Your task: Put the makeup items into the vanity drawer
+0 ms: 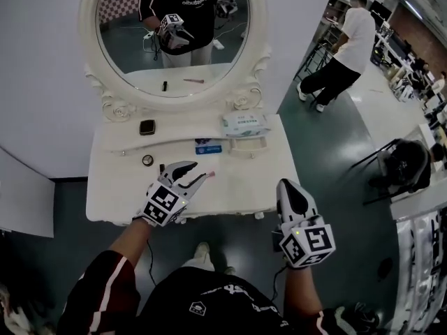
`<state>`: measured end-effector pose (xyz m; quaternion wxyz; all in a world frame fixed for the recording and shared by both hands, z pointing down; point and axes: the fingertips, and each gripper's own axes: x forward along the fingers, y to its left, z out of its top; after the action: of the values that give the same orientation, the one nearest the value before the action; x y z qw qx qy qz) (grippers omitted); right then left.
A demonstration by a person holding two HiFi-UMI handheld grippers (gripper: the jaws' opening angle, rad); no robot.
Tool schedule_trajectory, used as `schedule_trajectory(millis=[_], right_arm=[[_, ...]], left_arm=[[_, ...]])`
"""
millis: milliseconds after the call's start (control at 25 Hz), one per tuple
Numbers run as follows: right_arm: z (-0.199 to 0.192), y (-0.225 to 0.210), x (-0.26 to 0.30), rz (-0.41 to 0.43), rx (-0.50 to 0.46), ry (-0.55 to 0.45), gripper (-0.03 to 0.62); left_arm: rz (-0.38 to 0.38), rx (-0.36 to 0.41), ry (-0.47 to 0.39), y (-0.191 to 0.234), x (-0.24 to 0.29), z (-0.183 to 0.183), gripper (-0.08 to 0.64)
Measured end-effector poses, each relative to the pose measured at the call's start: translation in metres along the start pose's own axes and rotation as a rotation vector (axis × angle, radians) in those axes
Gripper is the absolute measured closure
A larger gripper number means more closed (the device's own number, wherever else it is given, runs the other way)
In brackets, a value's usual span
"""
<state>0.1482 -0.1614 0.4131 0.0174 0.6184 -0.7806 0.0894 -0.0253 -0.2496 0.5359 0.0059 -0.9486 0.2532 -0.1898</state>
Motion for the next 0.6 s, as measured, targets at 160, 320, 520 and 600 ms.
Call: schedule_trajectory(millis=[160, 320, 520, 600], right_arm=[[-0.004, -0.003, 0.005, -0.031, 0.011, 0.006, 0.589], [-0.011, -0.003, 0.008, -0.061, 0.017, 0.021, 0.589], [-0.021, -0.004, 0.005, -0.105, 0.025, 0.044, 0.589], [-0.023, -0.004, 0.003, -0.120, 0.025, 0.050, 0.589]], left_arm=[[-0.071, 0.042, 0.076, -0.002, 0.025, -0.032, 0.416], [-0.130, 0.078, 0.159, -0.005, 0.046, -0.064, 0.416], [-0.183, 0.083, 0.263, -0.005, 0.063, -0.109, 0.416], [-0.200, 0.086, 0.281, -0.006, 0.070, -0.122, 0.416]])
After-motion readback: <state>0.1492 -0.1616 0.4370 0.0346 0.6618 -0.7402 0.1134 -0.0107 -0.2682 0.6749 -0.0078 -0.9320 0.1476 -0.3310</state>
